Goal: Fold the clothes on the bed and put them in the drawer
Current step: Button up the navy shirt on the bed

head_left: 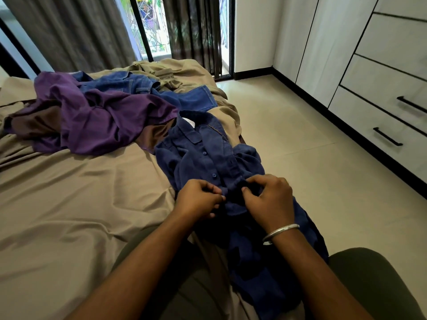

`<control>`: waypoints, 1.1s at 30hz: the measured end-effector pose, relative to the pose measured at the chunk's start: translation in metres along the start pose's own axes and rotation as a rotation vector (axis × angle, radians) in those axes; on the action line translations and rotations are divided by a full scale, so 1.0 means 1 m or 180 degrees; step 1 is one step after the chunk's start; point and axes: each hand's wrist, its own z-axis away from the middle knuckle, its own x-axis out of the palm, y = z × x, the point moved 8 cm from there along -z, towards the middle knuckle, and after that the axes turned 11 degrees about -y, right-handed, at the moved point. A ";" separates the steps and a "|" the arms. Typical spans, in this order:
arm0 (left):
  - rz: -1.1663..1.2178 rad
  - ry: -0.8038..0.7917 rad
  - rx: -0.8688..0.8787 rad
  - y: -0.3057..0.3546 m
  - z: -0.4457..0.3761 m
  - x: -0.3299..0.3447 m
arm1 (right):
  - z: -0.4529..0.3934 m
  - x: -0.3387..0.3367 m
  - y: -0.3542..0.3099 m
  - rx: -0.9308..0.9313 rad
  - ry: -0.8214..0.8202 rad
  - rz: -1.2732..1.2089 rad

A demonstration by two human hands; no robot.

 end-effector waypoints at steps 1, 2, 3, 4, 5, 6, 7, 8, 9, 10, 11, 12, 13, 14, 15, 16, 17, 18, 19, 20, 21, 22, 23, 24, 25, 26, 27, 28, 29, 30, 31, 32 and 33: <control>0.0254 0.0036 0.0025 0.000 0.004 0.000 | -0.001 0.000 -0.002 -0.0071 -0.0021 0.0007; 0.0454 0.0072 0.0062 0.000 0.009 -0.001 | -0.002 0.003 -0.002 -0.0076 -0.0112 -0.0089; 0.0576 0.0100 0.0114 0.000 0.012 -0.002 | -0.003 0.006 -0.002 -0.0021 -0.0235 -0.0292; 0.0640 0.0130 0.0169 0.001 0.015 -0.003 | -0.003 0.010 -0.002 0.0059 -0.0356 -0.0535; 0.0666 0.0161 0.0220 0.002 0.017 -0.004 | -0.003 0.015 -0.002 0.0106 -0.0450 -0.0760; 0.0676 0.0201 0.0270 0.003 0.019 -0.005 | -0.003 0.018 -0.003 0.0107 -0.0521 -0.0912; 0.0679 0.0258 0.0333 0.004 0.019 -0.007 | -0.003 0.020 -0.004 0.0093 -0.0581 -0.0988; 0.0681 0.0330 0.0393 0.006 0.020 -0.008 | -0.003 0.021 -0.004 0.0095 -0.0637 -0.1048; 0.0682 0.0403 0.0434 0.007 0.020 -0.009 | -0.004 0.023 -0.003 0.0128 -0.0708 -0.1142; 0.0698 0.0475 0.0436 0.007 0.020 -0.011 | -0.004 0.024 -0.002 0.0176 -0.0799 -0.1289; 0.0744 0.0523 0.0388 0.006 0.020 -0.012 | -0.004 0.026 0.000 0.0230 -0.0887 -0.1481; 0.0837 0.0527 0.0278 0.003 0.019 -0.012 | -0.003 0.027 0.001 0.0290 -0.0959 -0.1705; 0.1003 0.0473 0.0133 -0.002 0.018 -0.010 | -0.003 0.029 0.003 0.0366 -0.1005 -0.1925; 0.1217 0.0373 -0.0039 -0.007 0.017 -0.008 | -0.004 0.031 0.006 0.0459 -0.1024 -0.2108; 0.1423 0.0251 -0.0197 -0.011 0.016 -0.005 | -0.004 0.032 0.007 0.0535 -0.1035 -0.2250; 0.1547 0.0145 -0.0322 -0.014 0.016 -0.002 | -0.004 0.033 0.008 0.0580 -0.1051 -0.2370; 0.1580 0.0074 -0.0388 -0.016 0.015 -0.001 | -0.005 0.034 0.008 0.0605 -0.1075 -0.2479; 0.1567 0.0036 -0.0402 -0.016 0.015 -0.001 | -0.005 0.035 0.009 0.0620 -0.1092 -0.2559; 0.1539 0.0014 -0.0371 -0.016 0.014 0.000 | -0.005 0.035 0.009 0.0630 -0.1096 -0.2610; 0.1518 0.0014 -0.0320 -0.015 0.014 0.000 | -0.006 0.035 0.010 0.0638 -0.1092 -0.2636; 0.1499 0.0024 -0.0265 -0.014 0.013 0.000 | -0.005 0.035 0.012 0.0655 -0.1079 -0.2638; 0.1481 0.0037 -0.0219 -0.014 0.013 0.000 | -0.005 0.035 0.014 0.0686 -0.1068 -0.2638; 0.1466 0.0046 -0.0180 -0.013 0.012 0.000 | -0.005 0.036 0.016 0.0721 -0.1076 -0.2643; 0.1456 0.0042 -0.0156 -0.013 0.012 0.000 | -0.005 0.038 0.018 0.0759 -0.1104 -0.2659; 0.1455 0.0022 -0.0140 -0.013 0.012 0.001 | -0.005 0.039 0.019 0.0797 -0.1134 -0.2675; 0.1463 0.0008 -0.0129 -0.012 0.011 0.002 | -0.005 0.039 0.020 0.0841 -0.1149 -0.2683; 0.1471 0.0012 -0.0116 -0.012 0.011 0.002 | -0.005 0.039 0.021 0.0873 -0.1143 -0.2685; 0.1468 0.0034 -0.0104 -0.011 0.011 0.002 | -0.006 0.039 0.021 0.0885 -0.1124 -0.2691; 0.1446 0.0062 -0.0085 -0.011 0.010 0.001 | -0.007 0.038 0.021 0.0874 -0.1096 -0.2704; 0.1409 0.0098 -0.0062 -0.011 0.011 0.000 | -0.007 0.037 0.021 0.0853 -0.1061 -0.2731; 0.1359 0.0137 -0.0036 -0.010 0.011 0.000 | -0.008 0.036 0.020 0.0826 -0.1022 -0.2754; 0.1305 0.0178 -0.0014 -0.010 0.011 -0.001 | -0.008 0.034 0.020 0.0788 -0.0982 -0.2756; 0.1244 0.0214 0.0010 -0.010 0.011 -0.002 | -0.008 0.033 0.020 0.0740 -0.0934 -0.2712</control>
